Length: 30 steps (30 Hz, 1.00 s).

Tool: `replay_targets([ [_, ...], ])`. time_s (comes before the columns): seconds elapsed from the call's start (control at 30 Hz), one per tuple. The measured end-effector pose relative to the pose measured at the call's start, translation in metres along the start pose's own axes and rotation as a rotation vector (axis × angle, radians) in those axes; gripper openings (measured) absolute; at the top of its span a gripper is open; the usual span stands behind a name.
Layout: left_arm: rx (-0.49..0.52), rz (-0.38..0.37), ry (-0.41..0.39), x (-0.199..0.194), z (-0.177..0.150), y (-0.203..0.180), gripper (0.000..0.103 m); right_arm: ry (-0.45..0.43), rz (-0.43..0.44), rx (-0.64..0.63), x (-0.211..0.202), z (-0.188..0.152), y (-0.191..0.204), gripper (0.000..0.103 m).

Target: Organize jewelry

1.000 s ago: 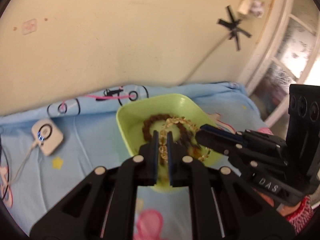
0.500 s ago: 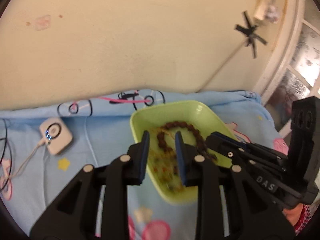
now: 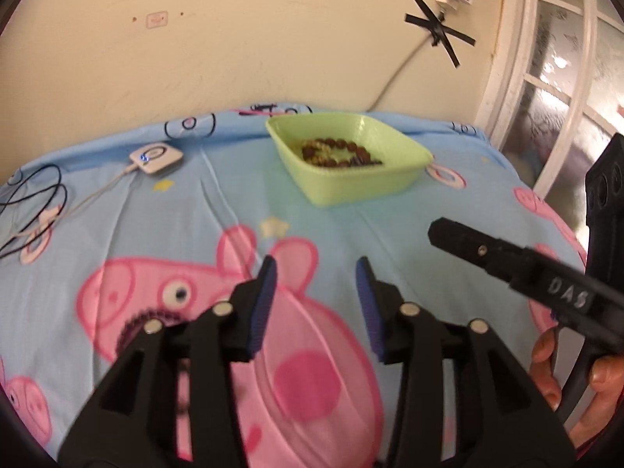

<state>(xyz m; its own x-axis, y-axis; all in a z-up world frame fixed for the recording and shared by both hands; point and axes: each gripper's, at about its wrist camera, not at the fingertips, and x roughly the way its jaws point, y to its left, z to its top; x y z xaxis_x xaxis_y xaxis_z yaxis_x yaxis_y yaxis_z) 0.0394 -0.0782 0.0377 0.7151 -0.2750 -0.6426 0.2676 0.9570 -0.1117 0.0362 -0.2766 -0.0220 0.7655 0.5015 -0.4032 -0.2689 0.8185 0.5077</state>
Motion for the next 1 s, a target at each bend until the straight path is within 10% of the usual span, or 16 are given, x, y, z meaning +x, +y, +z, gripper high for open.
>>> replay_targets([
  [1.0,0.004,0.004,0.009,-0.007,-0.024,-0.002,0.043,-0.001,0.039,0.108,-0.006,-0.023,-0.022,0.024],
])
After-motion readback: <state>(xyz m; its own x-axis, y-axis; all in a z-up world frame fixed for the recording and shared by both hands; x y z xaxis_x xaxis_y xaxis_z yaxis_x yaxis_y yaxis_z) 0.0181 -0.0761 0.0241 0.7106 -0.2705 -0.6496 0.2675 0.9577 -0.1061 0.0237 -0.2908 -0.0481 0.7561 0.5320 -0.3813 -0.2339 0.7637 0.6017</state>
